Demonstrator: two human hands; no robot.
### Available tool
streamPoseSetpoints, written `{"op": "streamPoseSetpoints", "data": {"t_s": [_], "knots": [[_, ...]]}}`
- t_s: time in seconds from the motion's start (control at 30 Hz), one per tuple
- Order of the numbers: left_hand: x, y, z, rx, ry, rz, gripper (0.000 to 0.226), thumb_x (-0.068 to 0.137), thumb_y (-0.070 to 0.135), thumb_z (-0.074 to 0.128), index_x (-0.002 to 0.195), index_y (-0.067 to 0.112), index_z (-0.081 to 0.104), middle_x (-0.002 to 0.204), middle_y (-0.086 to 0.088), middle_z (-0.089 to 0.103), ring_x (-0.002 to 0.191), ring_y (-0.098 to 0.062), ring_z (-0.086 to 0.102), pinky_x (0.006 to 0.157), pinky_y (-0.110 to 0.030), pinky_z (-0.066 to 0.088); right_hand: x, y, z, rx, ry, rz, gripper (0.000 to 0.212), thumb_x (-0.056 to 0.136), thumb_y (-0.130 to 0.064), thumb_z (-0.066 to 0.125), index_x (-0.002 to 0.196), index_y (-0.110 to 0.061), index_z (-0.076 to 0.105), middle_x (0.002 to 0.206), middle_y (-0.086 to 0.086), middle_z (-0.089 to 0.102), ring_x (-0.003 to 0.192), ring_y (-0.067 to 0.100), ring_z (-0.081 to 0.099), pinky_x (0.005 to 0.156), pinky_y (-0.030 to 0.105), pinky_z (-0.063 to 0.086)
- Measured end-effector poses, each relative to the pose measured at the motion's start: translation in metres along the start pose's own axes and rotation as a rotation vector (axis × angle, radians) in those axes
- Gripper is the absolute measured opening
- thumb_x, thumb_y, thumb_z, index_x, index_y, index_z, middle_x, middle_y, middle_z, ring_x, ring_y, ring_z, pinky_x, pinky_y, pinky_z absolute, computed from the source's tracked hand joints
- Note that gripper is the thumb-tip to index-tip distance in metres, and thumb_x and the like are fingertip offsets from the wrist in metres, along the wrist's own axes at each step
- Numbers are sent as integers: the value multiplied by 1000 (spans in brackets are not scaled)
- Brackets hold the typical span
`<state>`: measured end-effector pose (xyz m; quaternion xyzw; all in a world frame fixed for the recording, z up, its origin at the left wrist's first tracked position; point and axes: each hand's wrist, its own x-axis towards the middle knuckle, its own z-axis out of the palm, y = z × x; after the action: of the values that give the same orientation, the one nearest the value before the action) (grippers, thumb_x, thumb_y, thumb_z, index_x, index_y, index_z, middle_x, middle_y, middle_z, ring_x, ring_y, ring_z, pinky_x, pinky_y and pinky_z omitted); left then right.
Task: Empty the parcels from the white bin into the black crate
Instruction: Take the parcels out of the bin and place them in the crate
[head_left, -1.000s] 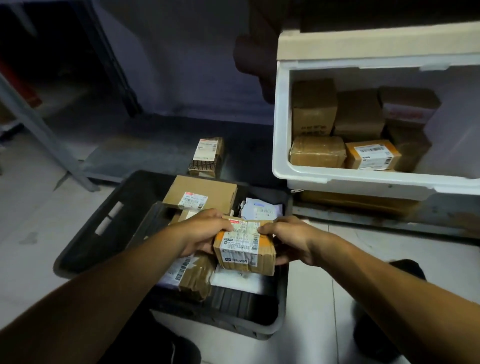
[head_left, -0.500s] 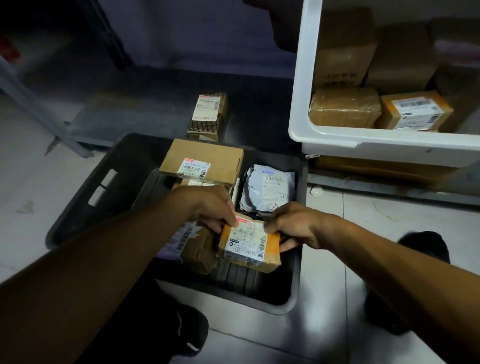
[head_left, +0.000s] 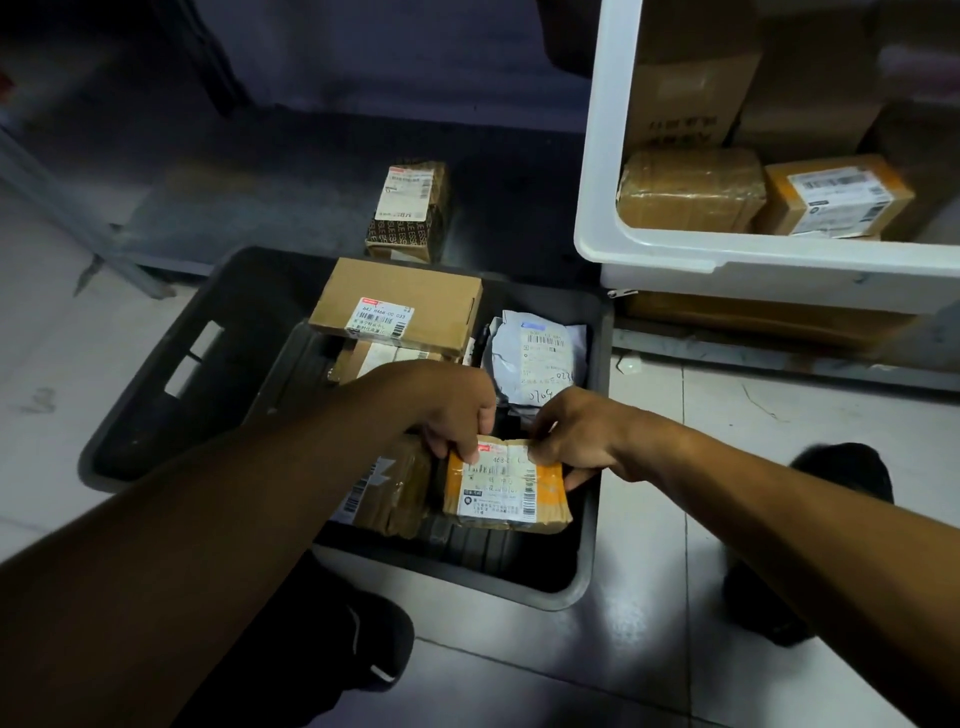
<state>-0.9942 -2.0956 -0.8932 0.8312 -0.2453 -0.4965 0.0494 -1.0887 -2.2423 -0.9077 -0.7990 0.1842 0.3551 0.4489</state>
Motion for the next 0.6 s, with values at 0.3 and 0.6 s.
{"op": "streamPoseSetpoints", "data": {"t_s": [0.3, 0.6], "knots": [[24, 0, 14, 371, -19, 105, 35, 79, 12, 84, 111, 10, 69, 109, -6, 72, 97, -23, 69, 82, -35, 58, 11, 1, 26, -245, -86, 38, 28, 93, 2, 66, 122, 4, 65, 114, 22, 71, 61, 23, 67, 78, 38, 62], [53, -17, 25, 359, -145, 87, 33, 77, -5, 79, 80, 24, 62, 103, -13, 74, 96, -32, 73, 85, -46, 61, 31, 3, 32, -484, -118, 33, 34, 92, -5, 70, 126, 0, 65, 103, 12, 73, 73, 24, 75, 62, 27, 62]]}}
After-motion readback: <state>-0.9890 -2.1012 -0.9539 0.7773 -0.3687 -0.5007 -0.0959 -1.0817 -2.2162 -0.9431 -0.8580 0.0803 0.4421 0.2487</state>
